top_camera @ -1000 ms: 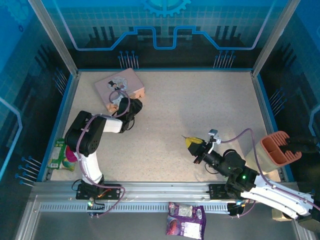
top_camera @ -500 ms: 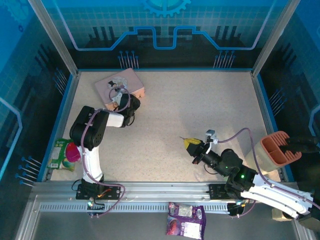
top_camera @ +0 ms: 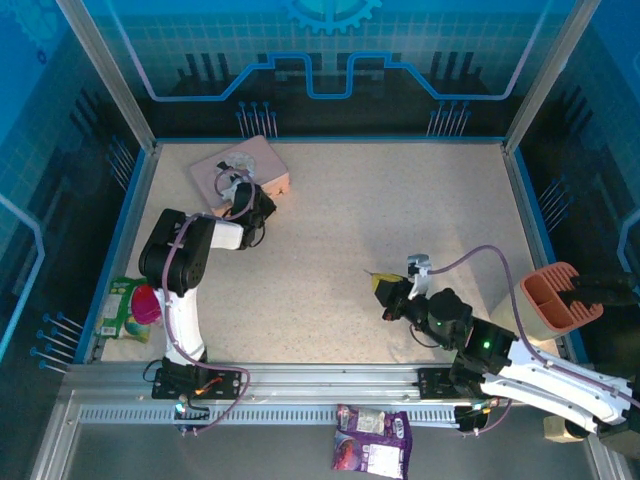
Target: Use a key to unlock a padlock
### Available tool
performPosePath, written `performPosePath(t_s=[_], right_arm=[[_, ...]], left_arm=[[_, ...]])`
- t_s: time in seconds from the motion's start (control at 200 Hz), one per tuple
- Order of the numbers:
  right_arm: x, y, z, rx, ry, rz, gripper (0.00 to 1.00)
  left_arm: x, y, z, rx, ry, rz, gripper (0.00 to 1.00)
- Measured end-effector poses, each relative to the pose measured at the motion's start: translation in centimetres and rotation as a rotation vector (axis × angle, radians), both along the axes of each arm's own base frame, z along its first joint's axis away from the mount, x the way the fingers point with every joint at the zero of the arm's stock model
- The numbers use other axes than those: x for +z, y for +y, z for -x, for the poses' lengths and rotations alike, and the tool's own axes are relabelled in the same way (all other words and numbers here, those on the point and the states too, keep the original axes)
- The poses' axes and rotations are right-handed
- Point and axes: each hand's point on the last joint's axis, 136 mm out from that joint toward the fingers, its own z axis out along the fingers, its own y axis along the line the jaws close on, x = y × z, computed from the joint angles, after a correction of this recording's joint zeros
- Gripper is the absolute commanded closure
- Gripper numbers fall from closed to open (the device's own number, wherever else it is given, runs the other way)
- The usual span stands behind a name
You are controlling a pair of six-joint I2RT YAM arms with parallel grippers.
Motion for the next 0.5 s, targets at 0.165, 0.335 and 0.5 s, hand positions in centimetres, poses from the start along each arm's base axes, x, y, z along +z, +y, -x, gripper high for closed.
performPosePath(t_s=[0.165,0.335,0.5], right_arm=[[-1.8,-0.2,-0.3,-0.041,0.087,0.058,1.00],[-1.8,0.7,-0.8,-0.050,0.145,0.095,1.00],[-2.3,1.0,-1.0,-0.065,0.190,0.112,1.00]], left_arm=[[0.1,-0.8,1.2,-0.095,-0.003,0.006,0.96],[0.1,-2.5,4.3,-0.233,0.032,0.024,1.00],[0.2,-4.6,7.5,-0.356,0.087,0.030,1.00]])
